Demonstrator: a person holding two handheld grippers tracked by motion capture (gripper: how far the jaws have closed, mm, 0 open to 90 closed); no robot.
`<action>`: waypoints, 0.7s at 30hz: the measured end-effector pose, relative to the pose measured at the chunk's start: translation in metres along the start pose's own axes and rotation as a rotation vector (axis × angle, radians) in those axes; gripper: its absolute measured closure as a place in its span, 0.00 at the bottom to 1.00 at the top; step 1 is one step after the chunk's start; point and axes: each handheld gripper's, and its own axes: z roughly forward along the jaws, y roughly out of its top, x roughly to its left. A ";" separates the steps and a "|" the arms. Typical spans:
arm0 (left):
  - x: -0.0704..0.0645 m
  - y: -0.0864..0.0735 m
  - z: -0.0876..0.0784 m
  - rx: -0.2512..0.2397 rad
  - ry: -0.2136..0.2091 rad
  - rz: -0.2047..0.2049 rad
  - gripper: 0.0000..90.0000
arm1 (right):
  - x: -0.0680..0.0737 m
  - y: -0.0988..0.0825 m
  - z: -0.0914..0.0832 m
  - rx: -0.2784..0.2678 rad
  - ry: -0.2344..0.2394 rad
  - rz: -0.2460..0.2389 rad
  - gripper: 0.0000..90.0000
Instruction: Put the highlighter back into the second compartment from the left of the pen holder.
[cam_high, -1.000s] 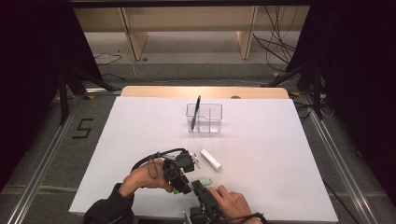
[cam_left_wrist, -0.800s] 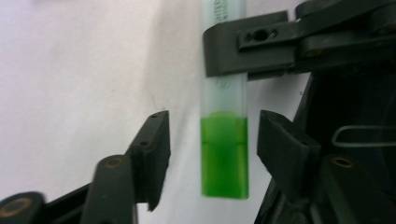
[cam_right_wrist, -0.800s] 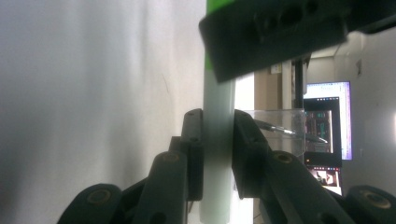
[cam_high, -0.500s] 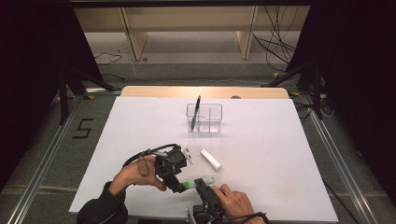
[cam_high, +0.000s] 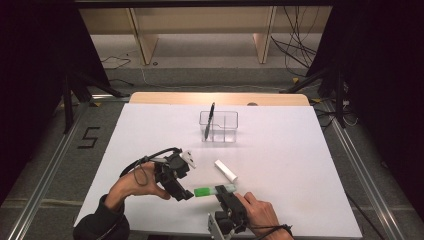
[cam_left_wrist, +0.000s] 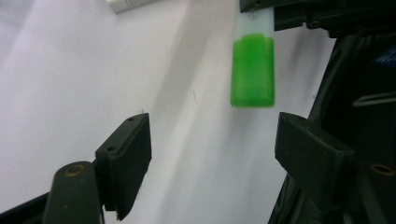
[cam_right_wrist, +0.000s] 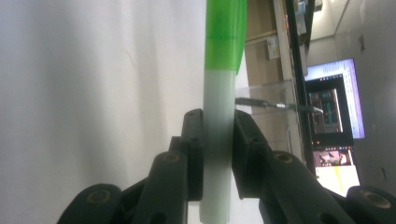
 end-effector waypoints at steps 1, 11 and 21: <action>0.001 -0.001 -0.002 -0.013 0.000 0.004 0.30 | -0.002 -0.002 0.001 0.001 0.002 0.006 0.86; 0.006 -0.009 -0.013 -0.205 0.001 0.007 0.26 | -0.037 -0.032 0.007 0.049 -0.008 0.198 0.86; 0.015 -0.034 0.000 -0.463 0.052 -0.120 0.22 | -0.088 -0.063 0.017 -0.070 0.173 0.718 0.86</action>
